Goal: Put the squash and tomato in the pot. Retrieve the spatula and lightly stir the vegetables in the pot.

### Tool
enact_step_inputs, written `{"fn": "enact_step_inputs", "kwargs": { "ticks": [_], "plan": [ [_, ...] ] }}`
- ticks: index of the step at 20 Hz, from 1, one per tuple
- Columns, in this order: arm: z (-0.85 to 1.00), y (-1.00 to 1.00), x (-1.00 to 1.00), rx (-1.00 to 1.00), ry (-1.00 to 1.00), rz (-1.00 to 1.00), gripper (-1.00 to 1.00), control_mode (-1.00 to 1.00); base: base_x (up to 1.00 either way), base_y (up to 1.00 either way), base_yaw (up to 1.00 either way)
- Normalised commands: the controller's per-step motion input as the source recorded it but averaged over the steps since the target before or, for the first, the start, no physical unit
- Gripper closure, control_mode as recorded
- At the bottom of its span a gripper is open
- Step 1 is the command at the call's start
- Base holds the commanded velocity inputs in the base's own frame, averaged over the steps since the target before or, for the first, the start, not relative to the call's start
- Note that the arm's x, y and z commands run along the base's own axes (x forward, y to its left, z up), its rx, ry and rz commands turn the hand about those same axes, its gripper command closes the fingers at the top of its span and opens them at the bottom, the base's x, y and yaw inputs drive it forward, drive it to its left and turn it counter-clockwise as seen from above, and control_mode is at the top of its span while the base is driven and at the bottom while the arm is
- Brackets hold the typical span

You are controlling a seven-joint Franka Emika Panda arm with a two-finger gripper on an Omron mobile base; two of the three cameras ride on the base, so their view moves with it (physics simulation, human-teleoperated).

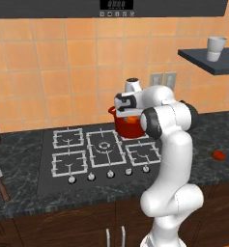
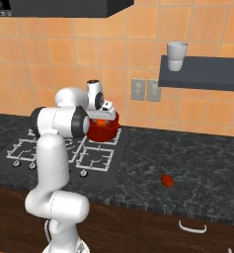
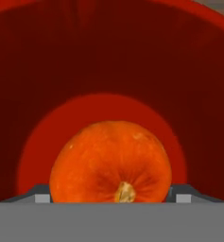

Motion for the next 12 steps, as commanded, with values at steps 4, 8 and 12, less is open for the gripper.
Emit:
{"fn": "enact_step_inputs", "kwargs": {
  "ticks": [4,8,12],
  "plan": [
    [-0.12,0.00,0.04,0.00,-0.01,0.00,-1.00,-1.00,0.00,0.00,0.00],
    [0.00,0.00,0.00,0.00,0.00,0.00,-1.00,-1.00,0.00,0.00,0.00],
    [0.24,0.02,0.00,0.00,0.00,0.00,-1.00,-1.00,0.00,0.00,0.00]
  ]
}}
